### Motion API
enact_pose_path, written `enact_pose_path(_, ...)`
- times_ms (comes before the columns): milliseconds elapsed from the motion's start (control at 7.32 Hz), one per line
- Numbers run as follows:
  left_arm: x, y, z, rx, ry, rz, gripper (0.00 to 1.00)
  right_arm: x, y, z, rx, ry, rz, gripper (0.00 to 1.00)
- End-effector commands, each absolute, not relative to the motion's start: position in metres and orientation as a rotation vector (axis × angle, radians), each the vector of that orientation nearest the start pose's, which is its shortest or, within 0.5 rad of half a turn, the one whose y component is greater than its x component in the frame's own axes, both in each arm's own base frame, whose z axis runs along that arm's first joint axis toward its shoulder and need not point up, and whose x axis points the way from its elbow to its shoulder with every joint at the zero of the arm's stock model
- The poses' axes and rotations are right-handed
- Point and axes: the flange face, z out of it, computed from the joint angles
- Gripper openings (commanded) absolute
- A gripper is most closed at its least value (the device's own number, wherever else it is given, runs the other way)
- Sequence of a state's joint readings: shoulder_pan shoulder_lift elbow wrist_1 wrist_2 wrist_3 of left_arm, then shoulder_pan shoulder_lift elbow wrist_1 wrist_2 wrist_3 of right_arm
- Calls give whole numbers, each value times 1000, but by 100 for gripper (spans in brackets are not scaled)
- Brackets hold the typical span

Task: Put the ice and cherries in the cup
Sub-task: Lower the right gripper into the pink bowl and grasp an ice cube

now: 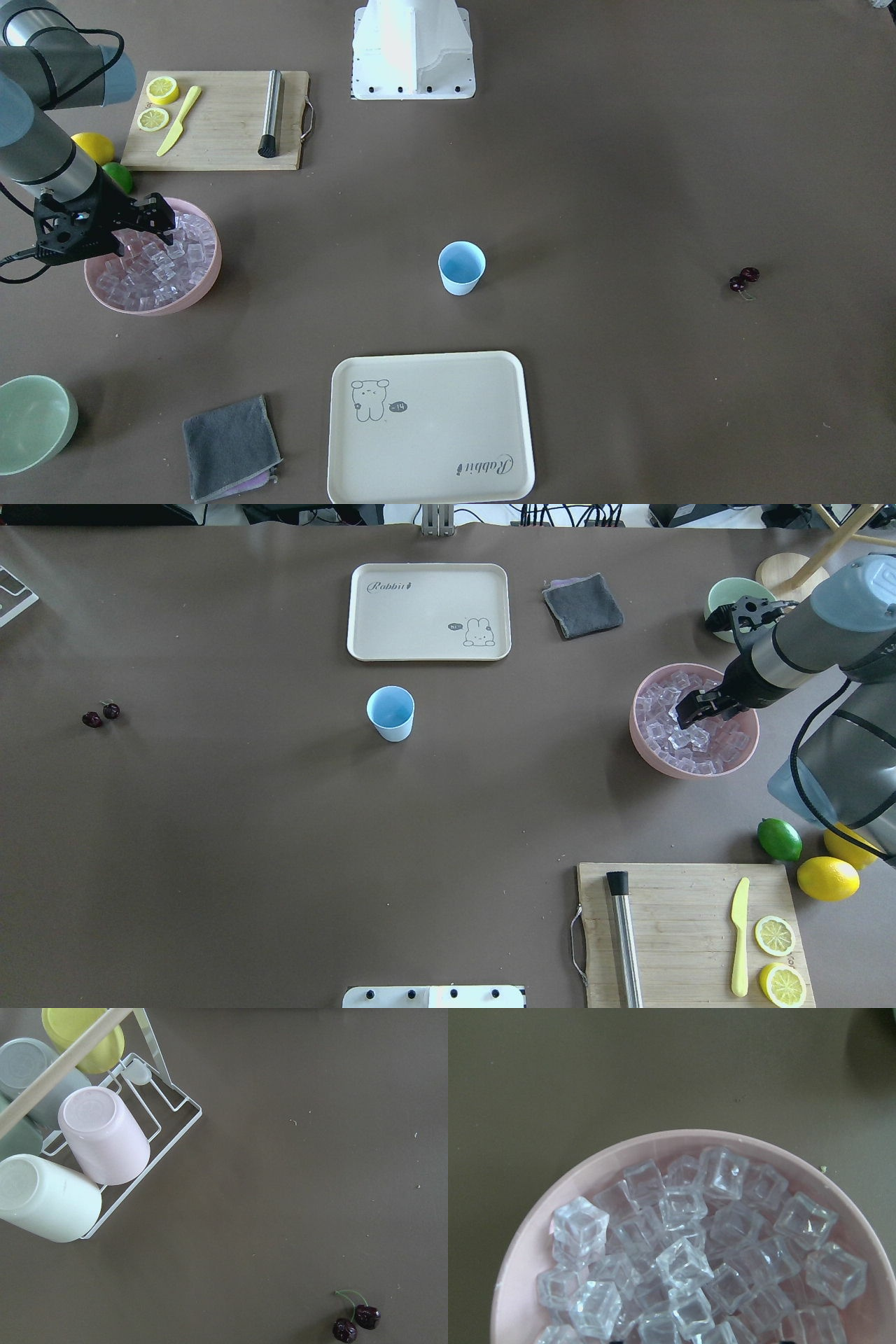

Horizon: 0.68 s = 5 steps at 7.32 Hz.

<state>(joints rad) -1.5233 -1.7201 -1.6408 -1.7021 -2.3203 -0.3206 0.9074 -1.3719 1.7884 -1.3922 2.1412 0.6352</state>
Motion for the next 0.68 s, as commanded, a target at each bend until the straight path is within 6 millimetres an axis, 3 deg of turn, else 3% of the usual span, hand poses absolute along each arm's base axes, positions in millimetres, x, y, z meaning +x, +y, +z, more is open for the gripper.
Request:
enact_pose_path(0, -39, -566, 532, 193, 791, -126, 98, -305, -498, 438, 139, -758, -212, 66)
enact_pose_path(547, -39, -567, 532, 192, 789, -127, 98, -308, -499, 454, 145, -707, -203, 67)
